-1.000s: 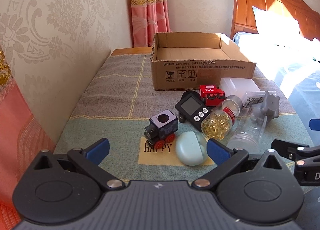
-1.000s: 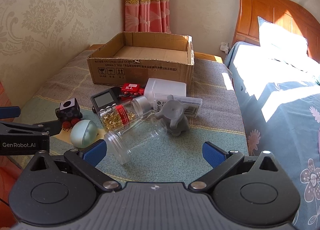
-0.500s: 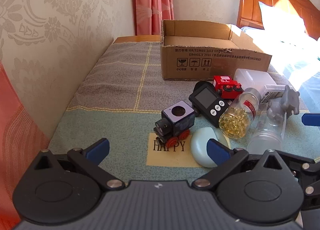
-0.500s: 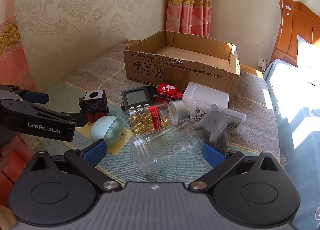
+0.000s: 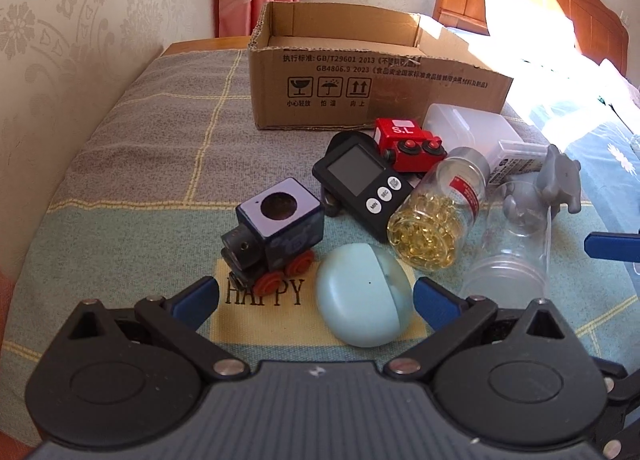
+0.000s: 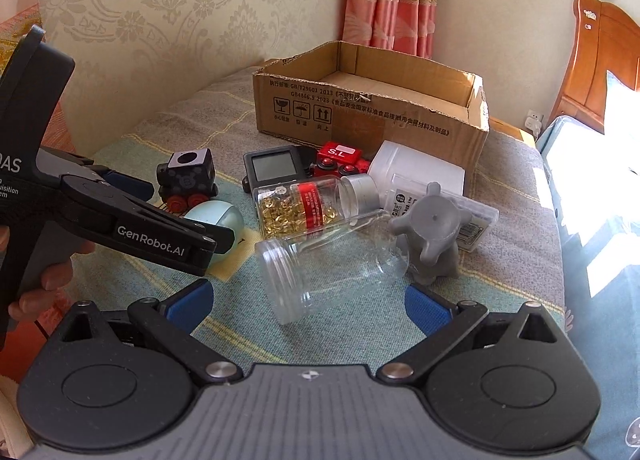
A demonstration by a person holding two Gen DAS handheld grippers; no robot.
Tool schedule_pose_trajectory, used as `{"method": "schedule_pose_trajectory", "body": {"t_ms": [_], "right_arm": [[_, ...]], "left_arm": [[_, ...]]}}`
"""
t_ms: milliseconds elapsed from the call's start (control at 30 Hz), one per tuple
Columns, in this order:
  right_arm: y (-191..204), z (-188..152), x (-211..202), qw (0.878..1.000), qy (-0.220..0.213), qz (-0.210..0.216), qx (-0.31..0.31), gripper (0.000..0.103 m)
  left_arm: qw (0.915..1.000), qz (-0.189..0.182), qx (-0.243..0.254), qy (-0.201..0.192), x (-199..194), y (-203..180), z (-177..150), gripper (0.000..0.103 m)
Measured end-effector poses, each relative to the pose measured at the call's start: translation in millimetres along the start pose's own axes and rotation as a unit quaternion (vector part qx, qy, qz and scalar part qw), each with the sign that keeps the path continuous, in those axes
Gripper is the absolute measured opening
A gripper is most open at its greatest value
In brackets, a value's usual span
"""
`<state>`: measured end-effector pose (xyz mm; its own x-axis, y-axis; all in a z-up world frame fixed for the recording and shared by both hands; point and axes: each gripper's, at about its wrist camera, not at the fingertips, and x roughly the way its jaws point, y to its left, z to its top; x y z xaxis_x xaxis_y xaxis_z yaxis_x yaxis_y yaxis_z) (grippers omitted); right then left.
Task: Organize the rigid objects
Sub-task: 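Move the left tool to the pale blue round case and close on it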
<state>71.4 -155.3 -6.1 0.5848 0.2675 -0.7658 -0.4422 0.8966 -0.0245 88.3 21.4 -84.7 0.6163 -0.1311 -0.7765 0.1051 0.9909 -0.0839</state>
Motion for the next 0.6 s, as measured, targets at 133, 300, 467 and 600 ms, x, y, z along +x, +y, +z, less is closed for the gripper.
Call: {"method": "schedule_pose_trajectory", "body": {"t_ms": [133,300,467,600], "right_arm": [[-4,-1,2,1.0,0.004,-0.006,0.007,0.103],[-5,-2,4,1.0,0.004,-0.004,0.012,0.103],[-5,-6,4,1.0,0.004,-0.008,0.01,0.103],[-11,-11,2,1.0,0.007,-0.016,0.016,0.103]], "left_arm": [[0.9999,-0.005,-0.01,0.0,-3,7,-4,0.103],[0.9999,-0.004,-0.011,-0.005,-8,12,-12,0.102],[0.9995,-0.021,0.025,-0.005,-5,0,-17,0.1],[0.9978,-0.025,0.059,-0.02,-6,-12,-20,0.085]]}}
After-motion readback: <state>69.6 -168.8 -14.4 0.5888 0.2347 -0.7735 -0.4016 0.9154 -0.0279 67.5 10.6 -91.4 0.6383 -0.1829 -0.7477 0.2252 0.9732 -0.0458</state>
